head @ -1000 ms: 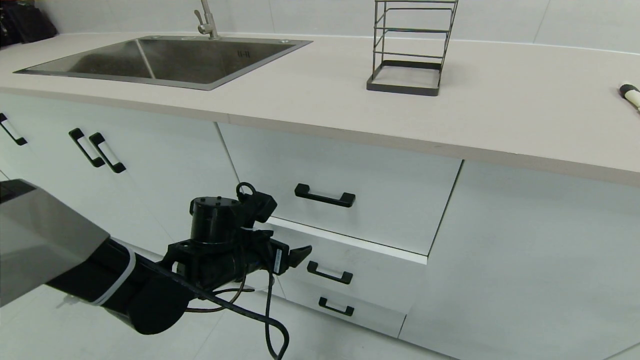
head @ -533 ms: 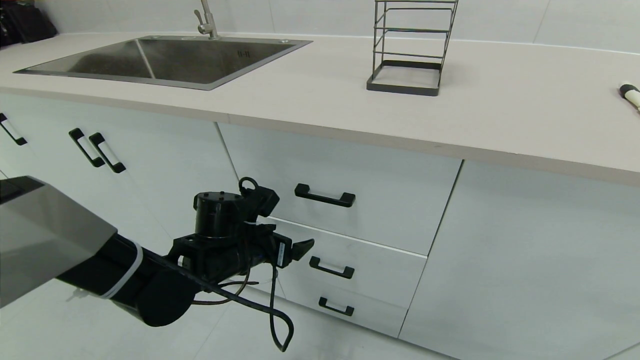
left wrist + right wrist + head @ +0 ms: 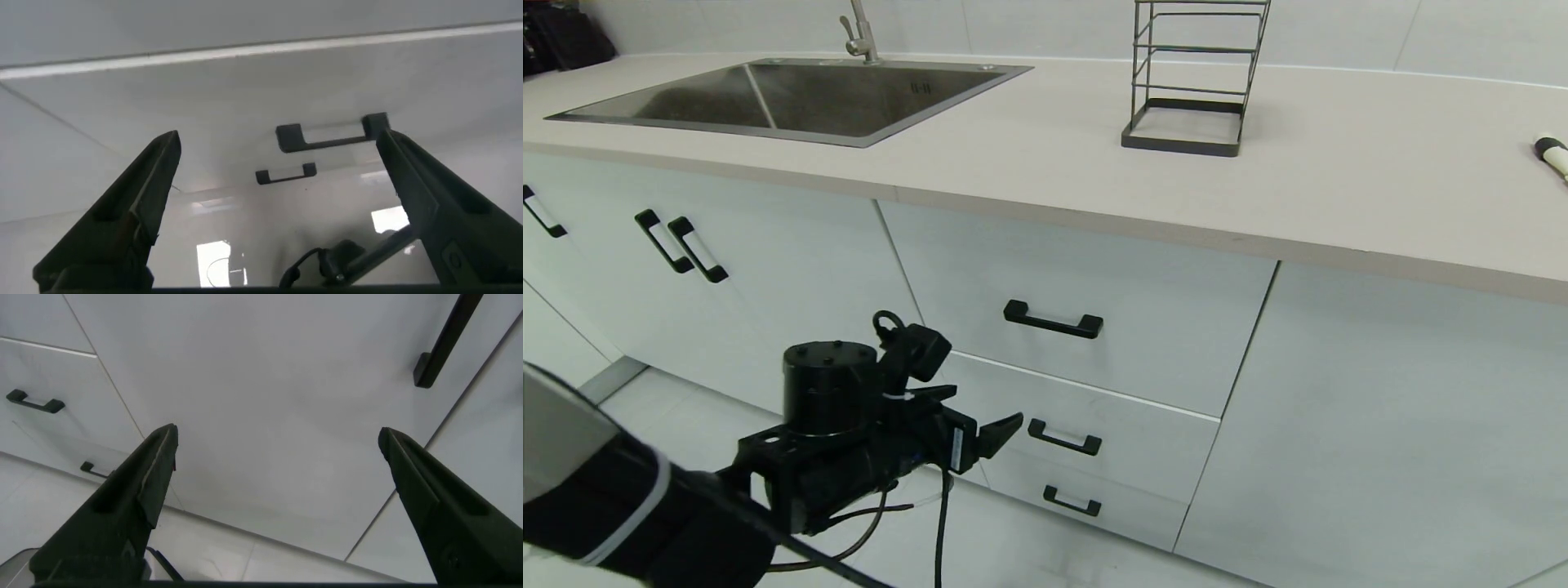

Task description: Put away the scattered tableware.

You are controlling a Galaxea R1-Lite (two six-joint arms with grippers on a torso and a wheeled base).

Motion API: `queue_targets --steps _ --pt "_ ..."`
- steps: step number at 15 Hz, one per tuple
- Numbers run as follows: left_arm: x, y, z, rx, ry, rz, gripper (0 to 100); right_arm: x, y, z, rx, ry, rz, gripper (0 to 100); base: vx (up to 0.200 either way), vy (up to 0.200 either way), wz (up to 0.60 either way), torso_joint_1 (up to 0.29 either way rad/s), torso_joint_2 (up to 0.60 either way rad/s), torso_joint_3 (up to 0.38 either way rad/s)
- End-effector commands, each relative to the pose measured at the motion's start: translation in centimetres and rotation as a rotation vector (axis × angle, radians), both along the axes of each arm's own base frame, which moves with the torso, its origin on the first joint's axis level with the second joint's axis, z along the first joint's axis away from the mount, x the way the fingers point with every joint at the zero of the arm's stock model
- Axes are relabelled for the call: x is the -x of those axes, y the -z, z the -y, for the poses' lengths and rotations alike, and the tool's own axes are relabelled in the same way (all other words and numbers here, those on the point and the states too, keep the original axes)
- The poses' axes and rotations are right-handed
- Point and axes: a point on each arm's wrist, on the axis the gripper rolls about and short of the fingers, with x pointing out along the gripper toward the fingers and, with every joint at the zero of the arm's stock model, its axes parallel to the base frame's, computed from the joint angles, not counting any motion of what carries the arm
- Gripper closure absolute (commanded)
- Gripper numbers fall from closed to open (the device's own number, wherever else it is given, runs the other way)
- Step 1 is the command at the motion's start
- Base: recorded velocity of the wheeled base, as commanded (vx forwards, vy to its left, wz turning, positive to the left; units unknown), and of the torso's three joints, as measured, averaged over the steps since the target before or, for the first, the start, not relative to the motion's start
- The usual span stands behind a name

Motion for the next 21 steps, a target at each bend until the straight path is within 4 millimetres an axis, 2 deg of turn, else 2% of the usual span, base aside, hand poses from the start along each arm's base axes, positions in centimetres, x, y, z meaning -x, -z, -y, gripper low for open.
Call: queue_targets --steps 1,3,4,5,8,10,12,15,18,19,21 --pt "4.5 -4.0 -2.0 0.079 -0.009 0.113 0 0.0 0.0 0.0 0.0 0.0 -0.001 0 0.0 0.0 0.0 0.0 0.0 0.0" --pt "6.6 -4.9 -3.0 0.116 -0.018 0.141 0 0.0 0.0 0.0 0.0 0.0 -0.001 0 0.0 0.0 0.0 0.0 0.0 0.0" --pt "8.5 -4.9 -4.3 0.136 -0.041 0.147 0 0.0 0.0 0.0 0.0 0.0 -0.001 0 0.0 0.0 0.0 0.0 0.0 0.0" --pt "9.5 -5.0 -5.4 0.136 -0.074 0.165 0 0.0 0.0 0.0 0.0 0.0 -0.001 0 0.0 0.0 0.0 0.0 0.0 0.0" --pt "14.1 -4.3 -8.8 0.096 -0.173 0.242 0 0.0 0.0 0.0 0.006 -0.001 -0.003 0 0.0 0.0 0.0 0.0 0.0 0.0" --pt "17.4 -3.8 -10.3 0.064 -0.215 0.317 0 0.0 0.0 0.0 0.011 -0.004 -0.003 0 0.0 0.0 0.0 0.0 0.0 0.0" --pt "20.2 -4.0 -11.0 0.06 -0.238 0.407 0 0.0 0.0 0.0 0.009 -0.004 -0.003 0 0.0 0.0 0.0 0.0 0.0 0.0" --pt "24.2 -2.5 -11.7 0.063 -0.273 0.449 0 0.0 0.0 0.0 0.012 -0.006 -0.003 0 0.0 0.0 -0.4 0.002 0.0 0.002" --pt "26.3 -0.8 -11.9 0.059 -0.275 0.421 0 0.0 0.0 0.0 0.02 -0.021 -0.003 0 0.0 0.0 -0.6 -0.001 0.0 0.004" --pt "27.2 0.8 -12.0 0.052 -0.275 0.388 0 0.0 0.0 0.0 0.017 -0.02 -0.003 0 0.0 0.0 -0.6 0.002 0.0 -0.002" --pt "27.6 2.0 -12.0 0.044 -0.303 0.333 0 0.0 0.0 0.0 0.015 -0.02 -0.003 0 0.0 0.0 -0.6 0.0 0.0 0.002"
